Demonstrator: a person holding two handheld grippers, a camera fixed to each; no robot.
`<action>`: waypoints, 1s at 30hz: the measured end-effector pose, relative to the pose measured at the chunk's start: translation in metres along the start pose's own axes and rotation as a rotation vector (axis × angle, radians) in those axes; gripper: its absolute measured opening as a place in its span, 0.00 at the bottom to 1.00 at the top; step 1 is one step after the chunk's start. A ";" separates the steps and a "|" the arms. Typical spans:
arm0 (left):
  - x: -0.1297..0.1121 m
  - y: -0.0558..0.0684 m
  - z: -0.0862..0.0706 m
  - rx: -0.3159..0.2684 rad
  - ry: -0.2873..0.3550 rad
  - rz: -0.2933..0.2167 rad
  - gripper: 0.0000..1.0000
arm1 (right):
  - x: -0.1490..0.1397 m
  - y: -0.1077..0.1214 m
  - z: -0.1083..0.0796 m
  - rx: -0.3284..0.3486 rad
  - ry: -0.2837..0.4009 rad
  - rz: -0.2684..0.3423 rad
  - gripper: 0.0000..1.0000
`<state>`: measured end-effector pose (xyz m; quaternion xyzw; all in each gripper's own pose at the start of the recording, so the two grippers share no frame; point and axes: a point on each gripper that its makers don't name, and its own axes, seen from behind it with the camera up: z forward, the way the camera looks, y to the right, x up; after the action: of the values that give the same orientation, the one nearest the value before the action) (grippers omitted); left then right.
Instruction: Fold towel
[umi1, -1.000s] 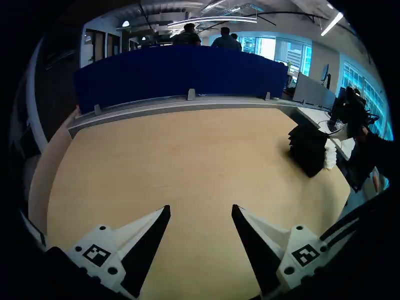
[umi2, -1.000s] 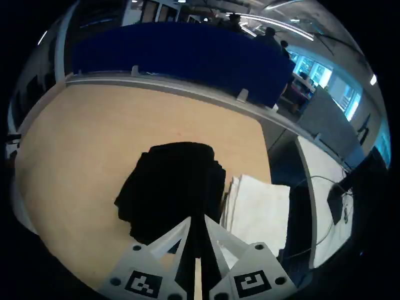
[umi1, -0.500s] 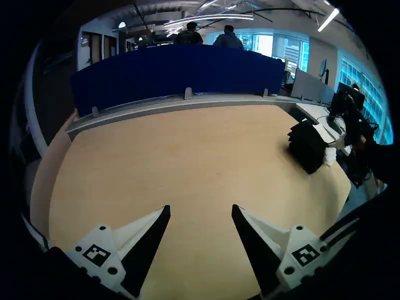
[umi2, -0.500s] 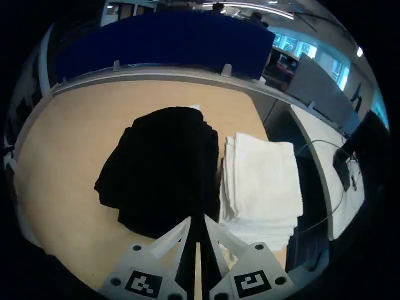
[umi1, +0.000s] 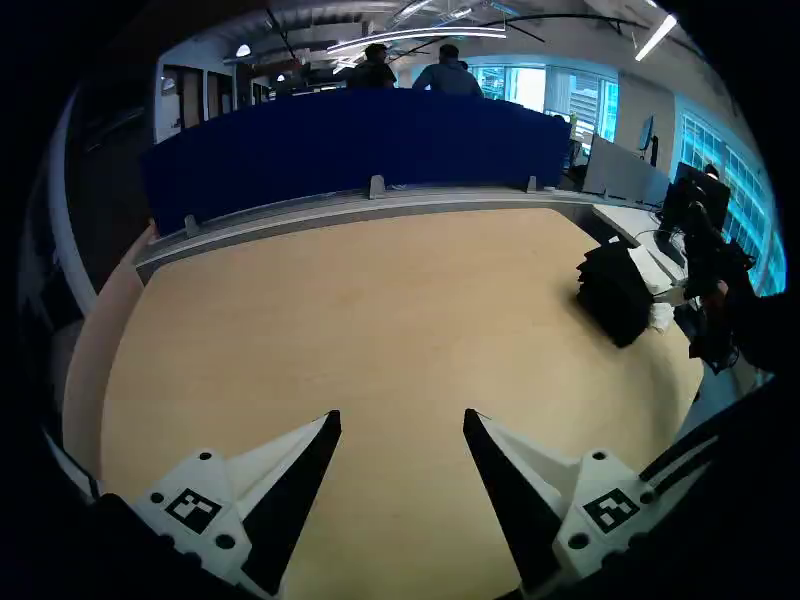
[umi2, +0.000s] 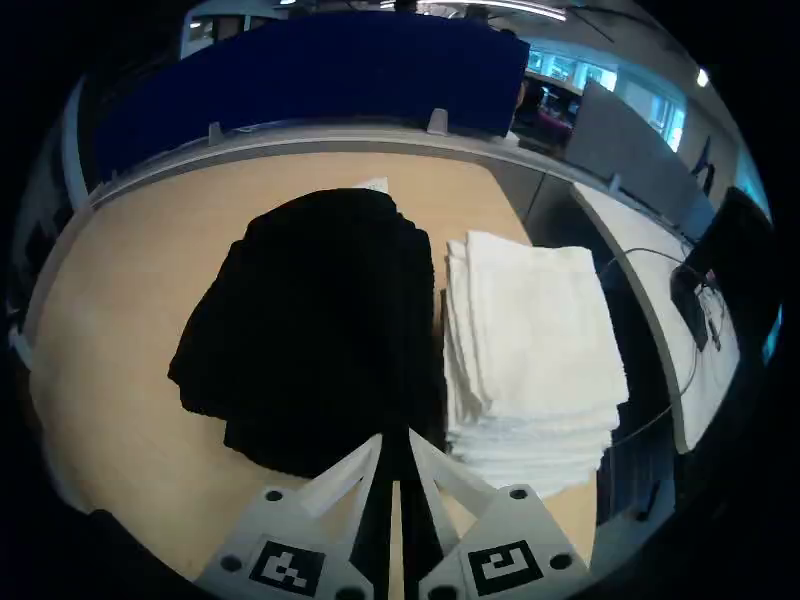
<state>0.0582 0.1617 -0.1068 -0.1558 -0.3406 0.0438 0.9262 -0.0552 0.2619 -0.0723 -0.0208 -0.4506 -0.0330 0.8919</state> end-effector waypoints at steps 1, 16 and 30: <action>0.000 0.000 0.000 0.000 0.000 0.000 0.90 | 0.000 0.000 0.000 0.001 -0.001 0.001 0.03; 0.003 -0.002 0.000 0.006 0.004 -0.005 0.91 | 0.006 0.002 -0.010 -0.016 0.060 0.027 0.16; 0.007 -0.011 -0.002 0.011 0.024 -0.022 0.91 | 0.013 -0.001 -0.032 -0.046 0.134 0.044 0.78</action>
<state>0.0648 0.1525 -0.1001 -0.1476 -0.3310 0.0334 0.9314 -0.0224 0.2582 -0.0806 -0.0490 -0.3884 -0.0248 0.9199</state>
